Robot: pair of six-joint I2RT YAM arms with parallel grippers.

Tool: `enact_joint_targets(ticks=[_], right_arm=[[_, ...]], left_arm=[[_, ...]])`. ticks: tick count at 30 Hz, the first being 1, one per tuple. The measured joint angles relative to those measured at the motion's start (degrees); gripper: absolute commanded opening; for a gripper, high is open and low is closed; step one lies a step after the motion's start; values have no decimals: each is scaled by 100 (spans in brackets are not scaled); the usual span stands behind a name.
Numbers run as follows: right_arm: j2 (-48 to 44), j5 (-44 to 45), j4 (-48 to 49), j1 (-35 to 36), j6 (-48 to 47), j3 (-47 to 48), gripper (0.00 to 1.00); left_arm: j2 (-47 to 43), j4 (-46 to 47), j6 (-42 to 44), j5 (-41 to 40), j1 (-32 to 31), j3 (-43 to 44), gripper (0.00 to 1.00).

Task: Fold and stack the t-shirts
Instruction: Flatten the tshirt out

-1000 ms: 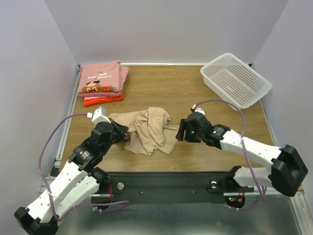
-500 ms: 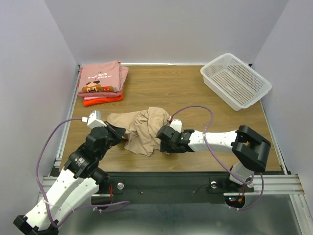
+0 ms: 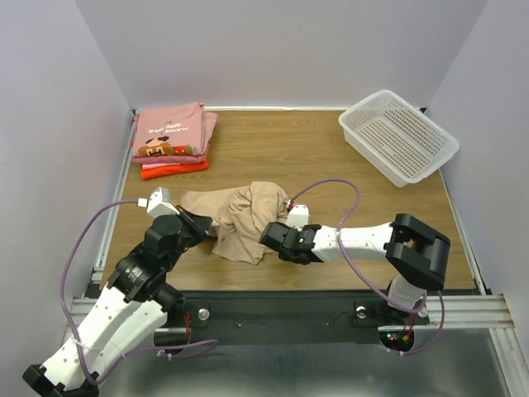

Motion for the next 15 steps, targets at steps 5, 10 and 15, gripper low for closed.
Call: enact_joint_targets(ticks=[5,10,15], right_arm=[[-31,313,-138,4,101,20,0],[-369,706,-520,-57,-87,24,0],[-1869,1139,-831,-844,-780,389,1]], left_arm=[[-24,-61,-39,-24,0,0,0],[-2,-326,-44,-98,0,166,0],[37,-490,39,-341,-4,916,0]])
